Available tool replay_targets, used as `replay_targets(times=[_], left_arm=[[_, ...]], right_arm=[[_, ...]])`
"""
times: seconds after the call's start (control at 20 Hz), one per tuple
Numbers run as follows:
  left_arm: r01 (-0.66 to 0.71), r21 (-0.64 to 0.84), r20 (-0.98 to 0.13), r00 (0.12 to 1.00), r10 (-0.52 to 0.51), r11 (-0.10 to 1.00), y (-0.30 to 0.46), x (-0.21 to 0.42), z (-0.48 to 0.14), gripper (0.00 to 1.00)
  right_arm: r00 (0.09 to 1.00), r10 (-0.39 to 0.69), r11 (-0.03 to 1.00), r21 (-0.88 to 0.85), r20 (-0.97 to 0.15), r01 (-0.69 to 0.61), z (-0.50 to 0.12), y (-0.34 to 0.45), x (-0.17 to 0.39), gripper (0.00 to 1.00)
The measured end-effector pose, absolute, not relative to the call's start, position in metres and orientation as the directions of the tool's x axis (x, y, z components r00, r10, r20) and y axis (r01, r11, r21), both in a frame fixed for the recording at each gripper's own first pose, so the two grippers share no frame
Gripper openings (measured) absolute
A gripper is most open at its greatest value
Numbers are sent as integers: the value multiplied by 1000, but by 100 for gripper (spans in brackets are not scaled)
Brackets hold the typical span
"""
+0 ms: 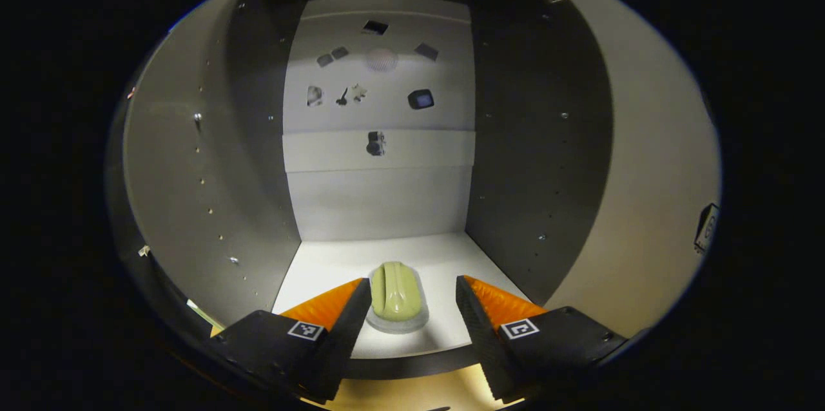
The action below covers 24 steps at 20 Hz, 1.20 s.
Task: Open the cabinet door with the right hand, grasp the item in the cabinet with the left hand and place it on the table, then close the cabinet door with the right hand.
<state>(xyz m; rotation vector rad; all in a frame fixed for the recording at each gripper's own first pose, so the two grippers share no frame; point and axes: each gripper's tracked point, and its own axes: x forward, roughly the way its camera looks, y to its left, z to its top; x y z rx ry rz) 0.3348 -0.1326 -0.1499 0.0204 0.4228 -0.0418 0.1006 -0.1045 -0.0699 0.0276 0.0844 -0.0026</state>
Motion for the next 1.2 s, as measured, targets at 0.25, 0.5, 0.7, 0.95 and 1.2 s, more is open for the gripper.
replay_targets(times=[0.25, 0.5, 0.7, 0.95, 1.2], left_arm=[[26, -10, -517, 856, -27, 1000, -116, 367, -178, 80], [47, -20, -569, 821, -50, 999, -122, 388, -194, 72], [36, -5, -585, 810, -32, 999, -122, 401, -202, 72], [-30, 16, -627, 778, 33, 999, -110, 409, -226, 57], [-62, 52, -616, 784, 81, 997, -102, 412, -223, 24]], right_arm=[[994, -38, 999, -31, -102, 35, -77, -118, 106, 98], [989, -50, 999, -29, -138, 46, -83, -119, 103, 97], [991, -58, 998, -18, -118, 56, -81, -121, 104, 97], [990, -57, 997, 46, -125, 63, -81, -118, 103, 97], [990, -35, 999, 34, -138, 40, -86, -118, 103, 96]])
